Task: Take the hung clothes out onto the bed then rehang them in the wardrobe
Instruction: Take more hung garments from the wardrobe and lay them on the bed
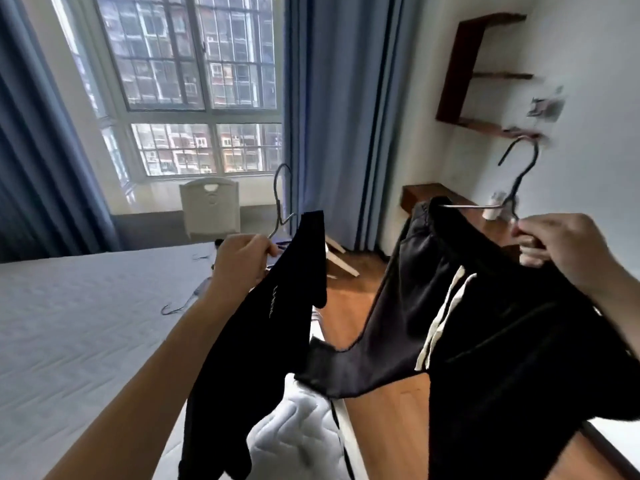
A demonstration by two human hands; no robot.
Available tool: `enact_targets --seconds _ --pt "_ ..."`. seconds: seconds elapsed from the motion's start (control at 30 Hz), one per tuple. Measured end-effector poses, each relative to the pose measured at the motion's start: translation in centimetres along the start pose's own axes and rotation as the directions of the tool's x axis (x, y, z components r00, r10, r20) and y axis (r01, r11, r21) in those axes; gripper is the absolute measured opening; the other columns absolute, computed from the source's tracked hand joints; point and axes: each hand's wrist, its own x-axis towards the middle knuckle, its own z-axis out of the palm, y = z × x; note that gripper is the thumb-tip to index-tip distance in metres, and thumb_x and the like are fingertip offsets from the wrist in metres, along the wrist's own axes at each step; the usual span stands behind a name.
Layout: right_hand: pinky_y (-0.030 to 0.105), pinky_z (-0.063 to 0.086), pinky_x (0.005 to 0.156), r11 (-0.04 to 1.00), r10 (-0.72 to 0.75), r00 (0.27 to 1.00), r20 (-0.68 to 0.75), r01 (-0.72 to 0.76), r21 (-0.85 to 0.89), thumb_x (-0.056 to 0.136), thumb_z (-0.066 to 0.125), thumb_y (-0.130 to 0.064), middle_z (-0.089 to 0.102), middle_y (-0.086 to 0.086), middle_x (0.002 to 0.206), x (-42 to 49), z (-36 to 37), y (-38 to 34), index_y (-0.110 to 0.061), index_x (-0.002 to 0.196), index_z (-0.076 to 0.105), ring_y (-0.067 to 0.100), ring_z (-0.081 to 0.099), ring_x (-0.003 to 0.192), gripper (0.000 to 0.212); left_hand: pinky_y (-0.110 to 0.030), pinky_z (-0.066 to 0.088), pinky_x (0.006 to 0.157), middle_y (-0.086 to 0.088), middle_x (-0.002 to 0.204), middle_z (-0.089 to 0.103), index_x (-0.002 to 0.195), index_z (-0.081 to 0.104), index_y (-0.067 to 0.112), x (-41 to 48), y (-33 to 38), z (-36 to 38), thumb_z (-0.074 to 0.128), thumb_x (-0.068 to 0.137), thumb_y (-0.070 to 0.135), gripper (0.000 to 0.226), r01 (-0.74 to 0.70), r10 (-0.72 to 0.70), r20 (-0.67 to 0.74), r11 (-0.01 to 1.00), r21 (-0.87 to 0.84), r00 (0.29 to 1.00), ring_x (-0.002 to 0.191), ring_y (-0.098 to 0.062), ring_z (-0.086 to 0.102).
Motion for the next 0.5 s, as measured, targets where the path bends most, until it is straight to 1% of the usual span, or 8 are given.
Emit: enact_targets --seconds 0.07,0.1,0.13,0.2,0.27,0.33,0.43,0.5 --pt "0.018 0.024 0.035 1.0 -0.011 0.999 -0.052 0.01 -0.013 0.089 0.048 0.004 0.039 0.003 0.045 0.2 -1.3 2.4 0.009 0.062 0.059 0.009 0.028 0.032 0.03 -0.021 0.027 0.044 0.004 0.033 0.033 0.034 0.056 0.019 0.8 -0.7 3.4 0.052 0.08 0.008 0.048 0.007 -0.008 0.043 1.0 0.028 0.999 0.03 -0.009 0.029" --pt "0.018 0.025 0.035 1.0 -0.013 0.996 -0.088 0.012 -0.006 0.089 0.049 0.005 0.039 0.004 0.046 0.6 -2.1 3.5 0.017 0.069 0.057 0.009 0.028 0.032 0.025 -0.024 0.027 0.047 0.004 0.032 0.034 0.033 0.056 0.019 1.1 -0.8 5.1 0.053 0.078 0.01 0.046 0.006 -0.008 0.063 1.0 0.029 0.998 0.031 -0.011 0.029" --pt "0.018 0.025 0.035 1.0 0.003 0.994 -0.109 -0.004 -0.008 0.089 0.048 0.005 0.039 0.004 0.045 1.0 -3.0 4.5 0.02 0.074 0.056 0.009 0.028 0.032 0.022 -0.026 0.026 0.048 0.004 0.033 0.034 0.034 0.056 0.018 1.4 -1.0 6.8 0.053 0.075 0.012 0.041 0.005 -0.007 0.084 1.0 0.022 0.996 0.031 -0.012 0.029" --pt "0.017 0.025 0.035 0.999 0.047 0.991 -0.128 -0.049 -0.012 0.089 0.048 0.006 0.038 0.004 0.047 1.5 -4.5 6.2 0.017 0.078 0.058 0.008 0.028 0.032 0.019 -0.023 0.025 0.045 0.004 0.033 0.034 0.04 0.056 0.016 1.9 -1.2 10.3 0.052 0.074 0.014 0.034 0.0 -0.002 0.128 1.0 0.014 0.992 0.03 -0.012 0.028" --pt "0.018 0.026 0.036 0.999 0.05 0.986 -0.158 -0.052 -0.008 0.089 0.048 0.004 0.037 0.008 0.052 2.4 -6.6 7.7 0.012 0.073 0.058 0.008 0.028 0.033 0.021 -0.019 0.024 0.041 0.006 0.033 0.036 0.046 0.055 0.011 2.3 -1.0 13.9 0.05 0.08 0.007 0.035 -0.005 0.008 0.168 1.0 -0.016 0.986 0.029 -0.009 0.029" --pt "0.019 0.028 0.036 0.999 0.044 0.977 -0.207 -0.046 -0.006 0.089 0.049 0.002 0.038 0.01 0.054 3.4 -9.2 8.6 0.01 0.071 0.059 0.009 0.029 0.033 0.022 -0.017 0.025 0.039 0.005 0.033 0.037 0.046 0.056 0.012 2.7 -0.4 17.3 0.049 0.082 0.006 0.037 -0.02 0.026 0.212 0.999 -0.031 0.977 0.03 -0.008 0.031" --pt "0.018 0.029 0.036 0.999 0.044 0.957 -0.287 -0.05 -0.016 0.089 0.051 0.001 0.042 0.003 0.047 4.8 -12.7 9.4 0.009 0.069 0.059 0.01 0.03 0.033 0.023 -0.017 0.023 0.04 0.004 0.036 0.036 0.047 0.057 0.015 3.2 1.1 21.8 0.049 0.08 0.011 0.034 -0.037 0.052 0.28 0.998 -0.056 0.959 0.03 -0.009 0.03" --pt "0.017 0.029 0.036 0.999 0.023 0.948 -0.318 -0.034 -0.03 0.088 0.053 0.0 0.043 0.002 0.046 5.7 -14.7 9.6 0.011 0.07 0.06 0.01 0.03 0.034 0.022 -0.014 0.021 0.037 0.004 0.036 0.034 0.052 0.055 0.01 3.6 2.2 24.2 0.046 0.083 0.008 0.032 -0.01 0.048 0.314 0.993 -0.12 0.948 0.029 -0.007 0.027"
